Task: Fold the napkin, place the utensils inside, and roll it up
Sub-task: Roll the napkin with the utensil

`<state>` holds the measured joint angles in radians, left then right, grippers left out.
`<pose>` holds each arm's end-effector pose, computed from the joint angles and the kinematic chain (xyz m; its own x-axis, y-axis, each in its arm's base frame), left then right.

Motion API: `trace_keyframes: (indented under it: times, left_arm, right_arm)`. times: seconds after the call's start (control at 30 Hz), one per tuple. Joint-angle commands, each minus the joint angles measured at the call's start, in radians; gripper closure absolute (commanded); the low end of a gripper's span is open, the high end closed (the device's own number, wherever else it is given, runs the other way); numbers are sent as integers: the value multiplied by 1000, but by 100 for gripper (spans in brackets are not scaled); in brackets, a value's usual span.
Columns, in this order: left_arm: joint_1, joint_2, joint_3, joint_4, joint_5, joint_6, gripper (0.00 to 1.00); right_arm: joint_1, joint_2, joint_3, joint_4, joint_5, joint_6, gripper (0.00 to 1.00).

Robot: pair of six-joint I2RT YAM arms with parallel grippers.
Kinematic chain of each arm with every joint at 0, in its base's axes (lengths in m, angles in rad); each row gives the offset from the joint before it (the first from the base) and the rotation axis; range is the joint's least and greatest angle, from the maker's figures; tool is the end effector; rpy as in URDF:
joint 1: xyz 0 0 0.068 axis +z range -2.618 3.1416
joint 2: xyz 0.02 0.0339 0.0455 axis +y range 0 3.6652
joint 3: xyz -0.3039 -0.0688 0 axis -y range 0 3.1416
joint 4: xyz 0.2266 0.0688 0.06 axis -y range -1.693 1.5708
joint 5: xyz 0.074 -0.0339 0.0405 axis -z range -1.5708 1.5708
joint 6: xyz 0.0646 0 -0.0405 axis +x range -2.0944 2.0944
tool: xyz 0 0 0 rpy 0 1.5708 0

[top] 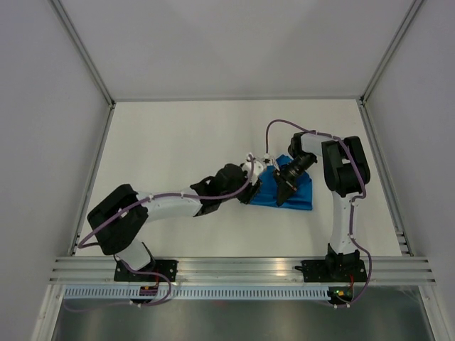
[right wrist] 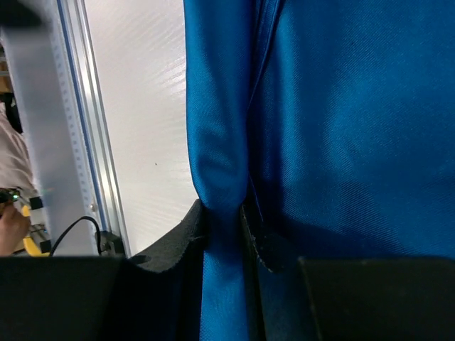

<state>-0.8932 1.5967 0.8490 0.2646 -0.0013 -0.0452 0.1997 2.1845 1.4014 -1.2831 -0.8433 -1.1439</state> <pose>0.2242 -0.2785 0.2428 -0.3261 0.3332 -0.8847 0.7644 0.6435 -0.0394 0.3260 0.1152 0.1417 -0.5537 -0.7297 -0.4013 -0.6954 0.1402 0.7048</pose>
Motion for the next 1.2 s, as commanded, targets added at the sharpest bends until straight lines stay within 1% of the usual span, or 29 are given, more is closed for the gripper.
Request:
trace_keyframes:
  times: [0.0, 0.03, 0.07, 0.1, 0.17, 0.27, 0.47, 0.57, 0.67, 0.73, 0.77, 0.8, 0.87, 0.9, 0.97, 1.0, 1.03, 1.07, 1.1, 1.17]
  left_arm:
    - [-142, 61, 27, 78, -195, 261, 45]
    - [-168, 84, 39, 74, -215, 292, 45]
    - [-217, 106, 63, 70, -248, 347, 45]
    - [-240, 153, 74, 73, -261, 375, 45]
    - [-294, 196, 94, 90, -287, 450, 45]
    - [-338, 273, 126, 111, -319, 522, 44]
    - [-351, 371, 131, 238, -371, 619, 43]
    - [-351, 405, 131, 284, -393, 643, 42]
    - [-351, 420, 127, 288, -372, 651, 42]
    - [-351, 428, 119, 286, -353, 653, 45]
    - [-351, 428, 117, 280, -333, 651, 47]
    - [-351, 431, 116, 260, -322, 650, 54]
    - [-351, 431, 108, 249, -289, 637, 62]
    - [-349, 431, 108, 228, -276, 630, 68]
    - [-345, 433, 122, 190, -237, 601, 76]
    - [-345, 436, 125, 161, -223, 593, 83]
    - [-343, 436, 127, 147, -203, 584, 86]
    - [-337, 437, 142, 127, -184, 568, 90]
    - [-334, 436, 148, 84, -168, 556, 92]
    - [-320, 433, 163, 55, -111, 529, 94]
  right_arm:
    - [-9, 70, 25, 47, 90, -28, 94]
    - [-11, 75, 30, 42, 87, -27, 94]
    - [-14, 84, 39, 38, 87, -27, 94]
    - [-16, 89, 42, 34, 87, -27, 94]
    - [-17, 96, 50, 31, 85, -24, 94]
    - [-20, 104, 59, 24, 85, -24, 94]
    - [-26, 118, 74, 8, 78, -30, 94]
    - [-26, 123, 77, -1, 76, -36, 94]
    - [-28, 130, 84, -9, 75, -37, 94]
    - [-28, 138, 91, -16, 75, -37, 94]
    - [-29, 139, 91, -18, 75, -39, 94]
    - [-31, 141, 94, -21, 75, -39, 94]
    - [-31, 143, 96, -22, 72, -40, 94]
    - [-32, 143, 96, -22, 70, -40, 94]
    - [-34, 139, 96, -18, 72, -34, 94]
    - [-34, 136, 94, -9, 73, -27, 93]
    - [-36, 129, 88, 2, 75, -19, 92]
    - [-37, 124, 85, 17, 81, -4, 89]
    - [-37, 118, 82, 28, 84, 4, 84]
    - [-42, 89, 64, 59, 92, 19, 75]
